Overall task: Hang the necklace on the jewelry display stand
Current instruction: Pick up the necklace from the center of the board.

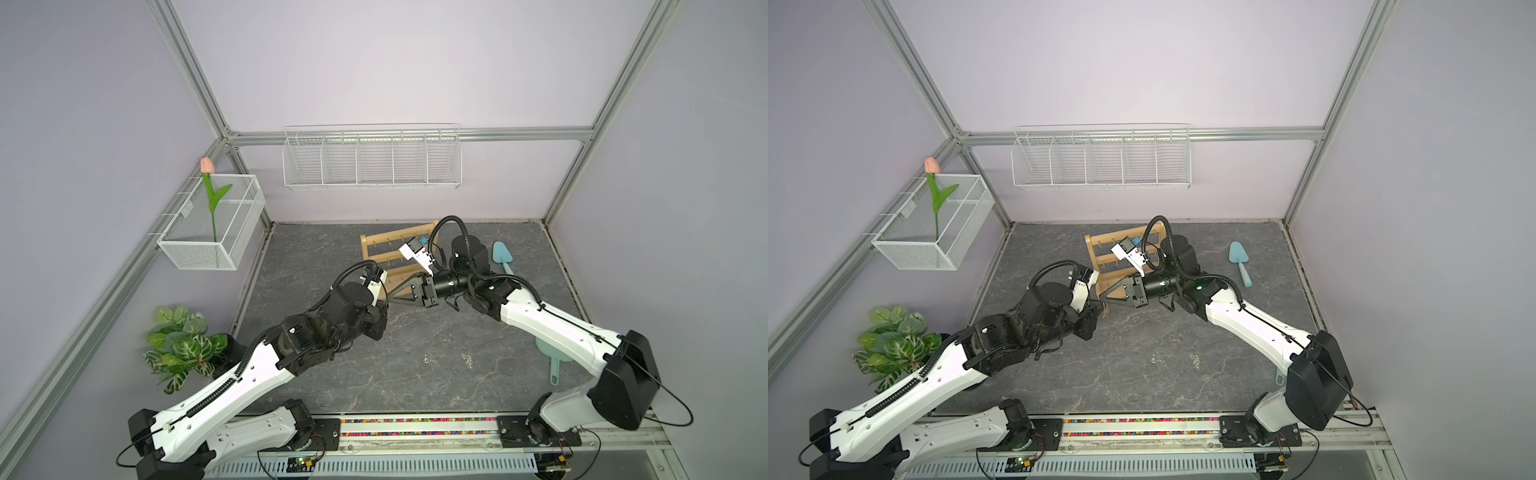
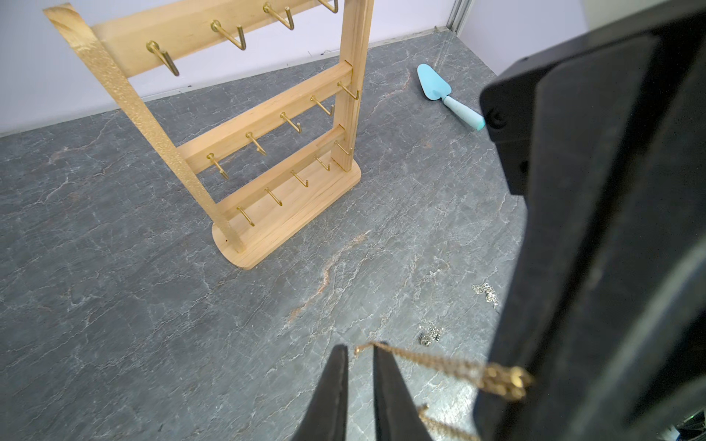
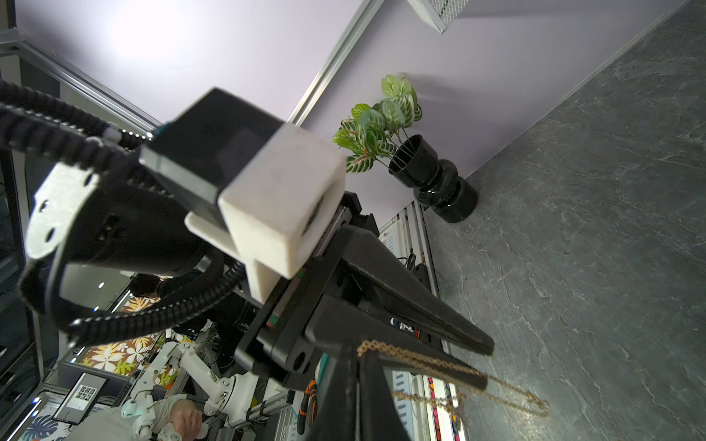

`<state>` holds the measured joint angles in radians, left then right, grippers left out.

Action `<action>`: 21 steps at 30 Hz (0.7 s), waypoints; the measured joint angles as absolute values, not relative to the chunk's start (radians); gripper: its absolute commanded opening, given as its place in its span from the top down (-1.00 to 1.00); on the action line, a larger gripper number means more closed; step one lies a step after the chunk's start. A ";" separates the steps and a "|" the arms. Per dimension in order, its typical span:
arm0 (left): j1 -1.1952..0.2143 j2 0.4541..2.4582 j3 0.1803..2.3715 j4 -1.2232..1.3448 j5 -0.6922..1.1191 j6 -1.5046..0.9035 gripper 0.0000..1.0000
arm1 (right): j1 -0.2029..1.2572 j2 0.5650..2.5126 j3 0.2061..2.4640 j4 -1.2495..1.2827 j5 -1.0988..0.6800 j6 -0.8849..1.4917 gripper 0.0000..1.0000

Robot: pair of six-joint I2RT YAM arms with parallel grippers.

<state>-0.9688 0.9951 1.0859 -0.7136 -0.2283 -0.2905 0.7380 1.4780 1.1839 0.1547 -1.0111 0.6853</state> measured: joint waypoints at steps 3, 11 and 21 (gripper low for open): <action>-0.969 0.995 1.085 -0.707 -0.228 -0.290 0.64 | 0.742 1.479 1.184 0.157 -1.011 0.689 0.87; -0.969 0.995 1.073 -0.686 -0.231 -0.293 0.49 | 0.749 1.483 1.184 0.184 -1.011 0.707 0.87; -0.969 0.976 1.056 -0.667 -0.245 -0.300 0.52 | 0.750 1.485 1.184 0.186 -1.011 0.711 0.87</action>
